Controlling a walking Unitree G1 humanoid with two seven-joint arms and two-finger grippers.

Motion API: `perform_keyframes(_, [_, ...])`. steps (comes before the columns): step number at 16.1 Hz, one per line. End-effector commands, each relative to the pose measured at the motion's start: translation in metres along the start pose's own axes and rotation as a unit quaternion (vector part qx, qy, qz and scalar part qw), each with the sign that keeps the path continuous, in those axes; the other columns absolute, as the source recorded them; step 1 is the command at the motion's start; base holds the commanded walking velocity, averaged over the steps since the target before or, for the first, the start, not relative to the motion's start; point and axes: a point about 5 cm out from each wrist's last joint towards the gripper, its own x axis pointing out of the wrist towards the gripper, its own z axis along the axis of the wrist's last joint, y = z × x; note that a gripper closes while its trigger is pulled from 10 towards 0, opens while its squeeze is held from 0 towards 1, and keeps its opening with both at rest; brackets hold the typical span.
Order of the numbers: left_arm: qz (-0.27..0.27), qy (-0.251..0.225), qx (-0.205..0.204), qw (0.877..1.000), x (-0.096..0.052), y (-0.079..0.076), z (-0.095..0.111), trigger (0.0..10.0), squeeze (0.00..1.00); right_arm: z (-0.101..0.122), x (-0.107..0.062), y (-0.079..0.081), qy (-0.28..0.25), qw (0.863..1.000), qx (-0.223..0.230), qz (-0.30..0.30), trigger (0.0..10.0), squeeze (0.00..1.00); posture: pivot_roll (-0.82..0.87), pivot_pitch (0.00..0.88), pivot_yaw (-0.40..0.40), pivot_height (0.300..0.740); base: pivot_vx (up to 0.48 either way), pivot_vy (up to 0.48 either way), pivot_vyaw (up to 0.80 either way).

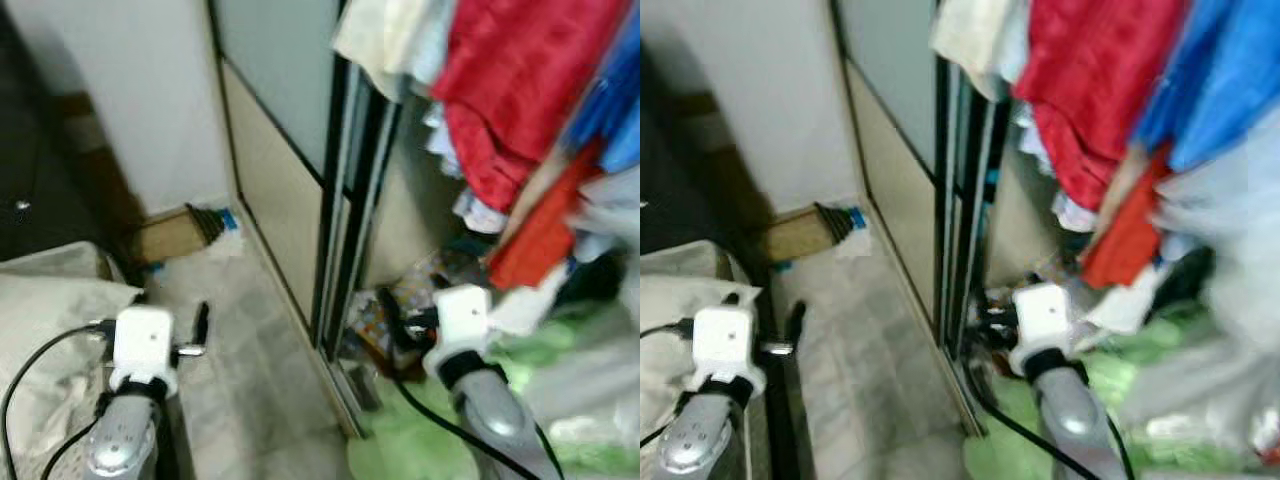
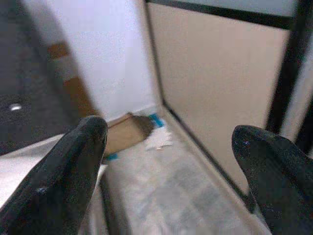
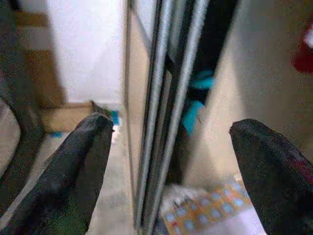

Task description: Clean up the room

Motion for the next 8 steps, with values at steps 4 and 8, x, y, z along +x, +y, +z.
perform_keyframes(4, [-0.006, 0.000, 0.018, 1.000, 0.004, -0.007, 0.001, 10.0, 0.00, 0.000, 0.002, -0.005, -0.002, 1.000, -0.007, -0.010, 10.0, 0.00, 0.02, 0.045, -0.037, 0.740, 0.000, 0.000, 0.80])
perform_keyframes(8, [0.000, 0.003, 0.032, 0.999, 0.010, -0.003, 0.001, 10.0, 0.00, 0.007, 0.018, -0.005, -0.019, 1.000, -0.010, -0.008, 10.0, 0.00, 0.03, 0.038, -0.039, 0.740, 0.000, 0.000, 0.80])
